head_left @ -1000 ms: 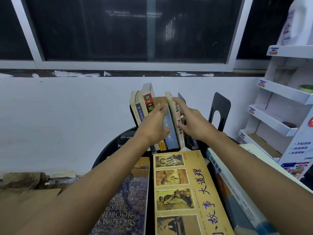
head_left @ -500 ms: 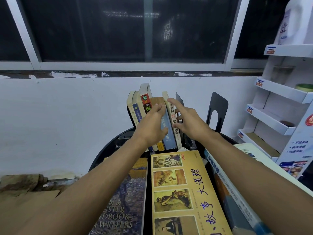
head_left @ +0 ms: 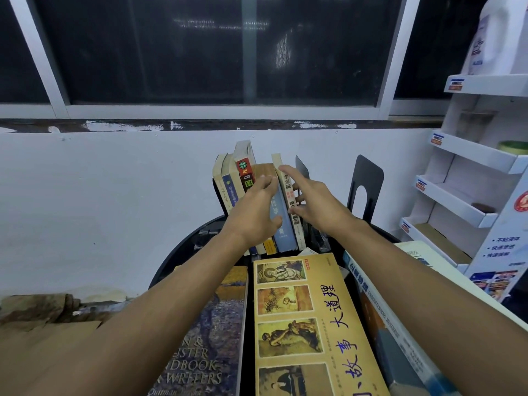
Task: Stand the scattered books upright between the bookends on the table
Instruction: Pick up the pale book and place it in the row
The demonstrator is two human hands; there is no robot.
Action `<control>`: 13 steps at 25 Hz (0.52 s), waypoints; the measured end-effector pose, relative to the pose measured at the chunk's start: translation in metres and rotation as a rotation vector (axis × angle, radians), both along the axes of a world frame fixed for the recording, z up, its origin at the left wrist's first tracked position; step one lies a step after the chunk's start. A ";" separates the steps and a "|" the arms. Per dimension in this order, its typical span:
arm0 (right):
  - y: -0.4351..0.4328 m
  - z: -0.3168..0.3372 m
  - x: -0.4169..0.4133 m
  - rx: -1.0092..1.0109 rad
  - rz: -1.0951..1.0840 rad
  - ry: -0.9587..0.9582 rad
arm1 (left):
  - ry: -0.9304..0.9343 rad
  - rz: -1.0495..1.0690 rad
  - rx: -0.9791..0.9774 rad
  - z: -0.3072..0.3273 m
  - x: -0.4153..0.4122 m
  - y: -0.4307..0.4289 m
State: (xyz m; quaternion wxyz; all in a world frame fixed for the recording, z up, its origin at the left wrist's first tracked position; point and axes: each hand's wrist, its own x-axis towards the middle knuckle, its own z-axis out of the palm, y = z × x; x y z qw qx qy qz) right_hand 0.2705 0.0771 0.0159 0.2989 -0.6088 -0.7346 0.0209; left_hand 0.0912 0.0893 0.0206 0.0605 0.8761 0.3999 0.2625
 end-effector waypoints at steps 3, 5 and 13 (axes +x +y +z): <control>-0.005 0.002 0.003 -0.021 0.011 -0.040 | -0.014 0.006 -0.023 0.000 0.000 0.001; -0.014 0.007 0.006 -0.028 0.027 -0.058 | -0.048 0.004 -0.025 -0.001 0.001 0.000; -0.093 0.017 0.057 -0.004 -0.082 -0.190 | -0.122 -0.132 -0.057 -0.012 0.025 -0.043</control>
